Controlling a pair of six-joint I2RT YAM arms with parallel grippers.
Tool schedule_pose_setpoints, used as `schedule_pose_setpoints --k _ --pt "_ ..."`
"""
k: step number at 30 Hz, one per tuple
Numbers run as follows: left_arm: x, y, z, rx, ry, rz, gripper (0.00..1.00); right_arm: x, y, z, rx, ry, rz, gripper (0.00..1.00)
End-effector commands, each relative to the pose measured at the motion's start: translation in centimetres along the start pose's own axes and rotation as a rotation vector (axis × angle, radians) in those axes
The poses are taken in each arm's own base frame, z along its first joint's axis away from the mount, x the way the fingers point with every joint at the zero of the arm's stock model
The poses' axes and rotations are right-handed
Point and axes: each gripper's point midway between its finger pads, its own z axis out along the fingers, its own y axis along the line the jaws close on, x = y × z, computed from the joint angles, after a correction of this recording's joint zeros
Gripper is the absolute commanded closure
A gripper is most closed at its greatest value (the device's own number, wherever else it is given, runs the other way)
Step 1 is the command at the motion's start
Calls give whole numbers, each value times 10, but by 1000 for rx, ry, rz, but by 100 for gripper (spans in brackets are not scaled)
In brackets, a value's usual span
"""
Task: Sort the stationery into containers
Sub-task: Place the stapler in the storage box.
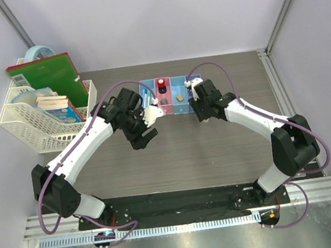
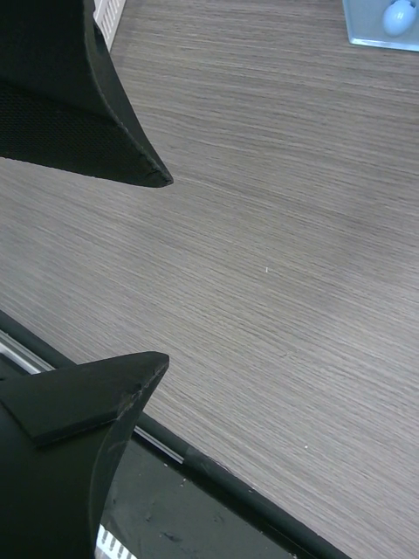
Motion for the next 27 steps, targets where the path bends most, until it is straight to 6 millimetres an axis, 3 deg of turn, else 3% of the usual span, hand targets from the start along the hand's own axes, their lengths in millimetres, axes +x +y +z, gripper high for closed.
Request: schedule_pose_setpoints --k 1,7,12,17,21,27 --pt "-10 2 3 -2 -42 -25 23 -73 -14 -21 50 -195 -52 68" --pt "-15 3 5 3 -48 -41 24 -127 -28 -4 141 -305 -80 68" --pt "-15 5 4 -5 -52 -39 24 -157 -43 19 196 -349 -66 68" --pt "-15 4 2 -8 -52 -37 23 -161 -55 44 218 -335 -52 68" --pt "-13 4 3 -9 -50 -32 23 -153 -68 60 231 -312 -38 68" --pt "-15 5 6 -5 -52 -33 23 -137 -70 78 212 -277 -33 68"
